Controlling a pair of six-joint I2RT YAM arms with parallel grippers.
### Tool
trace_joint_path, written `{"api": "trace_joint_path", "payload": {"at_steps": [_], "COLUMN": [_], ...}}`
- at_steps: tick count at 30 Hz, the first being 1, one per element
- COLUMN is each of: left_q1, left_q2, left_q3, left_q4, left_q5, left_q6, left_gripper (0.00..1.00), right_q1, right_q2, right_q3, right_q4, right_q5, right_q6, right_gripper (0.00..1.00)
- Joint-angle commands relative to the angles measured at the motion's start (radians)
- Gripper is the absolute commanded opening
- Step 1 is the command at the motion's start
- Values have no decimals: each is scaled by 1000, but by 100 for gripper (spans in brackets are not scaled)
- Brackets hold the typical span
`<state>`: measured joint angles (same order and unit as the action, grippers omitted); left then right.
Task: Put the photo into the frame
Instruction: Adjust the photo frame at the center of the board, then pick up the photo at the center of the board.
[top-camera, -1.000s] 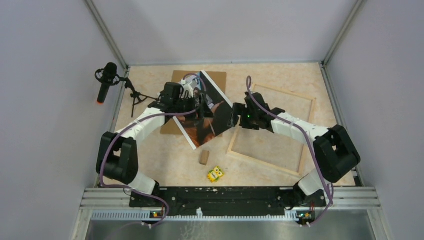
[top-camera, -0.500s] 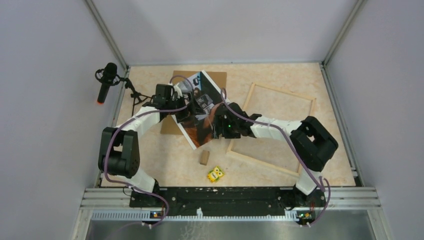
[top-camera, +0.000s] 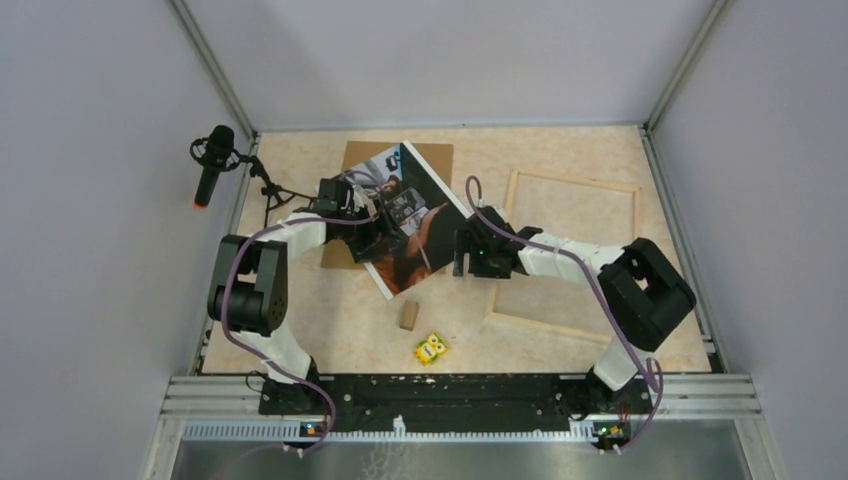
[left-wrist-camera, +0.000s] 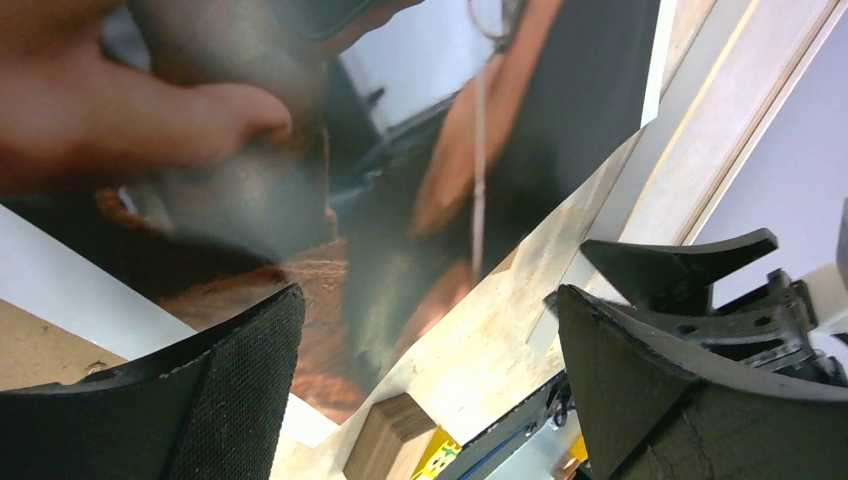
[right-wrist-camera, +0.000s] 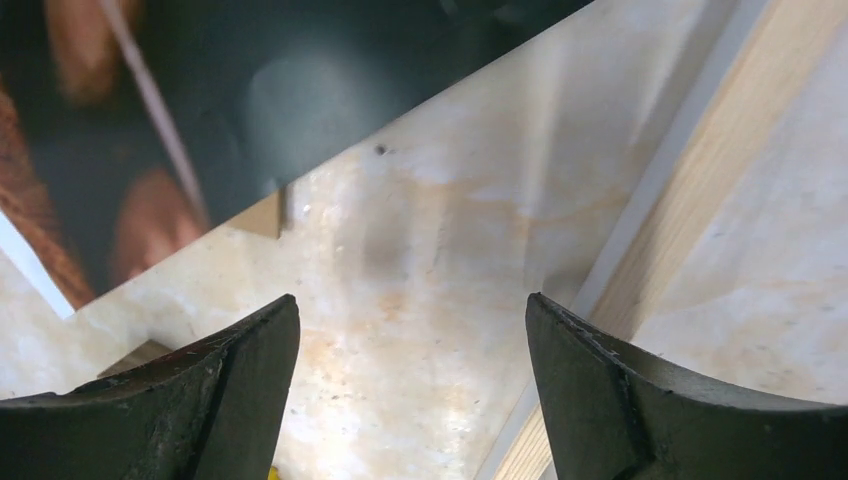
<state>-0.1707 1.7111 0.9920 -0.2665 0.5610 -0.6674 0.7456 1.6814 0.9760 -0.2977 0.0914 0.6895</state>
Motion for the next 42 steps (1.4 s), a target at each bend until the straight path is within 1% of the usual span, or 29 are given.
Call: {"api": "trace_joint_path", "payload": {"at_steps": [1, 3, 5, 7, 12, 15, 19, 22, 25, 27, 29, 33, 35, 38, 40, 42], "left_q1": [12, 16, 17, 17, 19, 20, 21, 23, 23, 23, 23, 23, 23, 23, 23, 22], "left_q2": [20, 25, 29, 36, 62, 89, 108, 104, 106, 109, 110, 111, 114, 120, 119, 116], "left_q3": [-9, -11, -14, -19, -32, -35, -33, -33, -33, -32, -31, -30, -32, -33, -35, -37], "left_q4": [-12, -14, -9, -9, -8, -8, -15, -18, -18, -21, -23, -23, -22, -18, -13, -1], "left_q5": [-2, 2, 11, 18, 24, 47, 57, 44, 44, 44, 42, 43, 44, 55, 61, 69], "left_q6": [-45, -51, -58, -64, -84, -97, -99, -98, -99, -98, -97, -98, -98, -102, -103, -101], "left_gripper": [98, 98, 98, 98, 98, 98, 98, 98, 98, 98, 98, 98, 98, 98, 98, 98], "right_q1": [-69, -80, -84, -104, -234, -297, -348, -379, -385, -385, -386, -385, -386, -385, -384, -381], "right_q2": [-45, -40, -35, -25, -6, 19, 65, 137, 213, 255, 284, 301, 307, 315, 317, 319], "right_q3": [2, 13, 18, 17, -19, -12, 33, 105, 182, 209, 209, 139, 112, 97, 96, 95], "right_q4": [-33, -14, 42, 96, 258, 290, 290, 290, 258, 268, 330, 546, 630, 702, 714, 723], "right_q5": [20, -5, -49, -77, -186, -247, -259, -341, -388, -443, -541, -684, -723, -750, -729, -703], "right_q6": [-15, -15, -6, 46, 160, 185, 148, 93, 40, 31, 54, 172, 223, 268, 279, 282], "right_gripper": [82, 82, 83, 84, 84, 84, 84, 83, 82, 80, 76, 71, 67, 62, 54, 42]}}
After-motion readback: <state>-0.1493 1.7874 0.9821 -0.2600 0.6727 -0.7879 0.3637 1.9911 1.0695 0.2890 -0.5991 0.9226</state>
